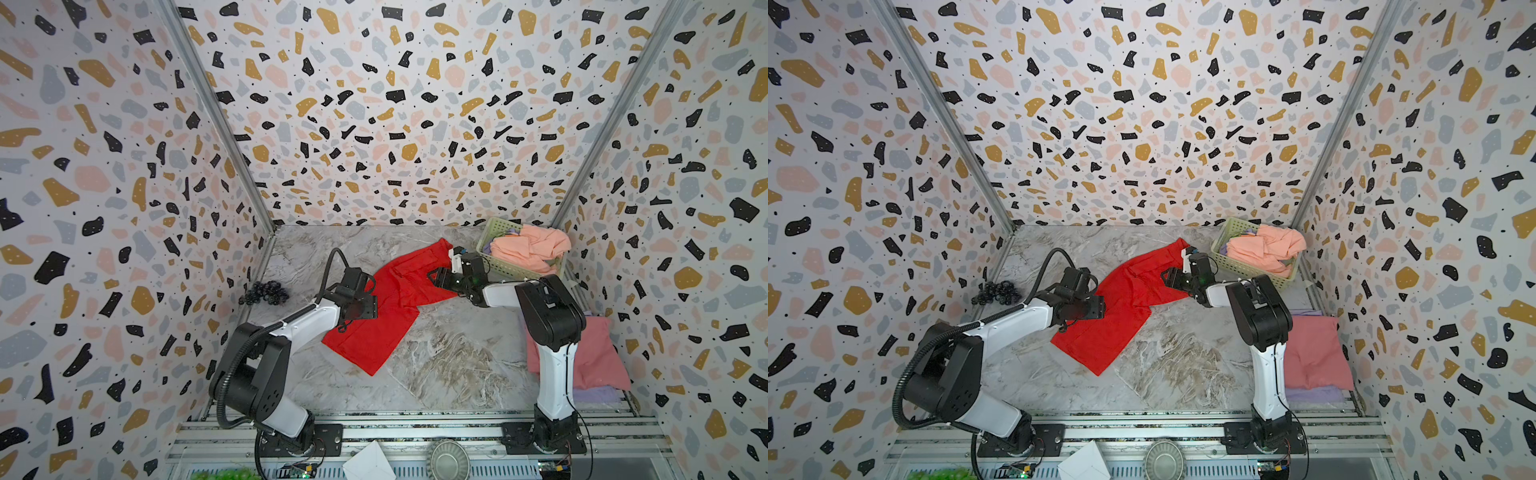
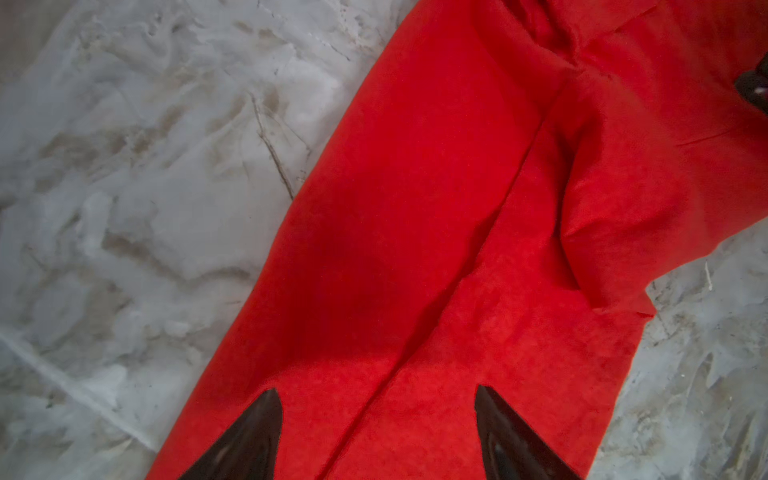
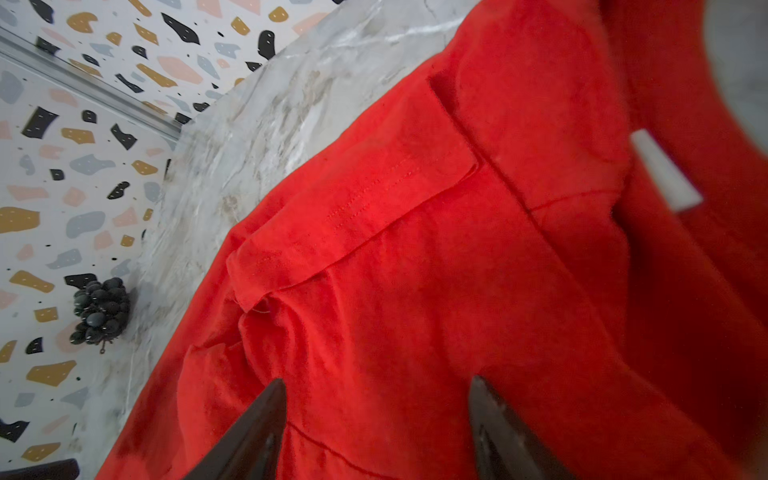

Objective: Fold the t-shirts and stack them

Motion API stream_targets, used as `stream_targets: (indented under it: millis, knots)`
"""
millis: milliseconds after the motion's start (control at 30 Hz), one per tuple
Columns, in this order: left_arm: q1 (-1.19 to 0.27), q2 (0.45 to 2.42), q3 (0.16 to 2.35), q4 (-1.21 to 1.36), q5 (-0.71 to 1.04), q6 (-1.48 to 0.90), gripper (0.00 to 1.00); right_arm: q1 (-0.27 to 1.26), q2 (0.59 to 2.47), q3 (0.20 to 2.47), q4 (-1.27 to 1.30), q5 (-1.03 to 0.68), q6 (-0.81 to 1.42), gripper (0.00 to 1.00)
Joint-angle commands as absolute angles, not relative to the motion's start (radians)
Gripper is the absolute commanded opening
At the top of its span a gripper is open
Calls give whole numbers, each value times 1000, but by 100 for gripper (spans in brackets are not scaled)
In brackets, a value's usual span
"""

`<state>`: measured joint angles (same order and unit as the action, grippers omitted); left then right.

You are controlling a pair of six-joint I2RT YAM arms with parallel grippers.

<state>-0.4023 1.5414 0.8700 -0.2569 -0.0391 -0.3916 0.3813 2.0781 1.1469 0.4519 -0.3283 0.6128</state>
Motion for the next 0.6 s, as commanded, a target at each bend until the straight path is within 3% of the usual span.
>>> stream_targets:
  millis: [0, 200, 567]
  knots:
    - [-403, 1513, 818, -197, -19, -378, 74, 380, 2016, 1158, 302, -226, 557, 70]
    - [-403, 1524, 729, -113, -23, -446, 74, 409, 2046, 1253, 120, -170, 550, 70]
    - [-431, 1496, 515, 21, 140, -525, 73, 405, 2387, 1681, 113, -264, 512, 70]
